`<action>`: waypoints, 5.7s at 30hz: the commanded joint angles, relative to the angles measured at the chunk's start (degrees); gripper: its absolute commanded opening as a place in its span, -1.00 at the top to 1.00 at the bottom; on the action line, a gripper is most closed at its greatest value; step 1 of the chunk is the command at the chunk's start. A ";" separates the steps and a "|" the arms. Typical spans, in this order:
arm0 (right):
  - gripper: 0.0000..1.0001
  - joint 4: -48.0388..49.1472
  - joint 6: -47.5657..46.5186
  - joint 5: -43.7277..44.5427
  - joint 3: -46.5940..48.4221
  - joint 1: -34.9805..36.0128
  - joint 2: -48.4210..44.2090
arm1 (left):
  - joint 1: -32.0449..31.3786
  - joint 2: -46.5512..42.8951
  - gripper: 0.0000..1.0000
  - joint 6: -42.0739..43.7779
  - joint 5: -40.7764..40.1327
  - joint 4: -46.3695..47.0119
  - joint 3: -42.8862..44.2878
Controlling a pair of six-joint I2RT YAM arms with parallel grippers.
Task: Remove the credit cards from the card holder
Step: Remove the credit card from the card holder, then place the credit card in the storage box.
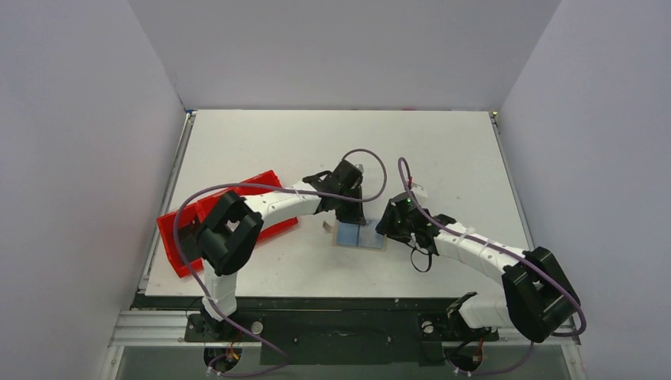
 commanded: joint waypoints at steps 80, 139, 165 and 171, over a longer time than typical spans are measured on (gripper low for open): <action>1.00 2.49 -6.27 3.36 8.50 2.71 20.18 | 8.47 -2.40 1.00 -4.88 11.72 18.57 -14.06; 0.61 -1.67 -6.54 3.97 11.82 2.73 13.41 | 14.71 -16.28 1.00 -0.98 12.10 13.43 -21.18; -0.22 25.53 2.31 -24.07 5.95 -1.26 -4.60 | 21.62 -28.57 1.00 -20.32 29.93 44.80 -30.10; -0.15 34.97 8.80 -27.89 2.69 -2.24 -4.09 | 21.98 -29.58 1.00 -24.20 31.30 51.41 -31.98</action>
